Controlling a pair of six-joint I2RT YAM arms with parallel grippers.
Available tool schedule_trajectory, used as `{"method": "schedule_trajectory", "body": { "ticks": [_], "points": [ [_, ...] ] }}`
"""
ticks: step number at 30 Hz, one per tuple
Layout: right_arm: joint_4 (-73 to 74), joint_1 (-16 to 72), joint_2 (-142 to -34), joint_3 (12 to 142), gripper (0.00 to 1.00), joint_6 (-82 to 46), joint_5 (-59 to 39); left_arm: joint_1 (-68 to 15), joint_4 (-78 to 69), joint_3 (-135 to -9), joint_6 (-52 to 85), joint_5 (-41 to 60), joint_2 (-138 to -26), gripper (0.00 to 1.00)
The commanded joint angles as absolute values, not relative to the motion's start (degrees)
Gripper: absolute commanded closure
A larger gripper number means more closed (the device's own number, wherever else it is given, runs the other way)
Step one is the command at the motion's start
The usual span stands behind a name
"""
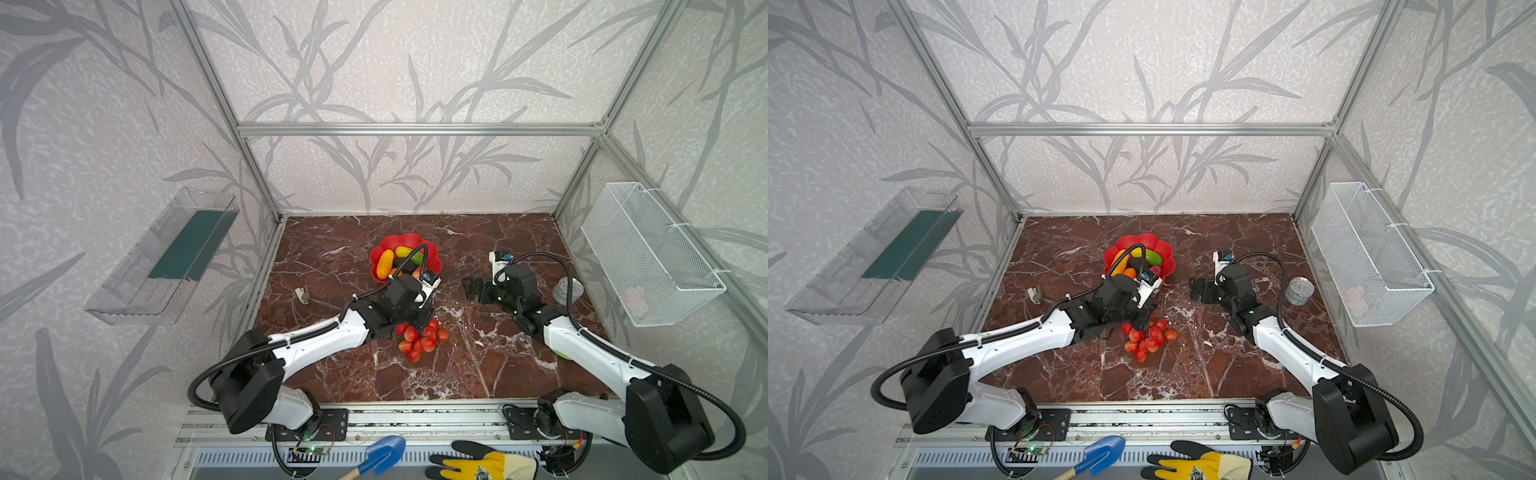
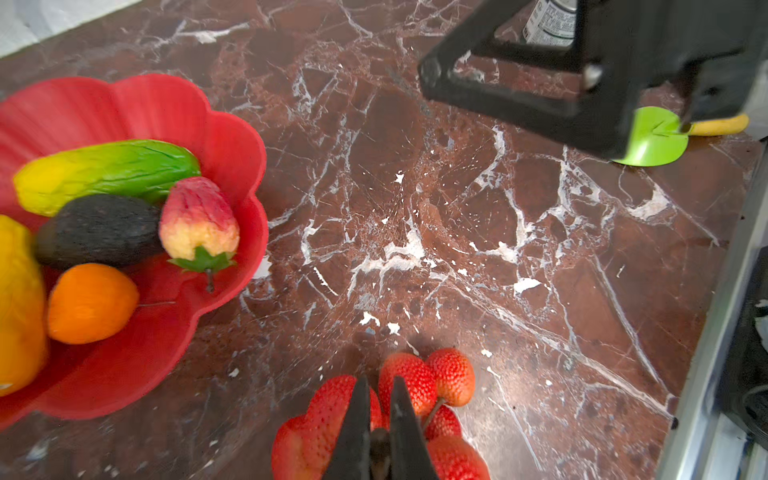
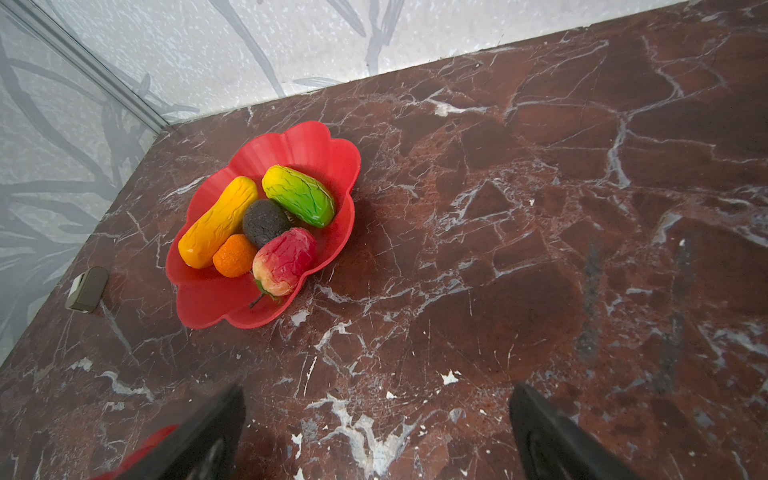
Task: Place and organize the fake fruits in the fruit bowl
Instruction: 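Lift the strawberry bunch with the left gripper and lay it in the bowl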
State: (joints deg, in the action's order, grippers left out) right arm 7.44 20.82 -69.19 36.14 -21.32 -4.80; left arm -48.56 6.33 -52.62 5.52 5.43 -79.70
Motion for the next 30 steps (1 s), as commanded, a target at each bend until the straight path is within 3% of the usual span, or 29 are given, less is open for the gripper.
{"method": "schedule_trajectory", "body": {
  "ticks": [1, 9, 19, 30],
  "points": [
    [9.0, 20.4, -69.1, 35.8, 0.01, -21.9, -5.4, -47.5, 10.7, -57.3, 2.2, 2.5, -74.1, 1.0],
    [8.7, 20.2, -68.4, 35.6, 0.01, -22.4, -5.6, -36.3, 4.8, -63.0, 3.4, 10.1, -74.4, 1.0],
    [6.3, 19.1, -65.7, 35.4, 0.01, -21.2, -4.8, -25.7, -2.5, -76.0, 8.2, 20.2, -92.1, 1.0],
    [4.6, 17.5, -63.6, 35.6, 0.01, -20.4, -5.2, -21.9, -1.6, -81.3, 9.6, 19.9, -106.1, 1.0]
  ]
}}
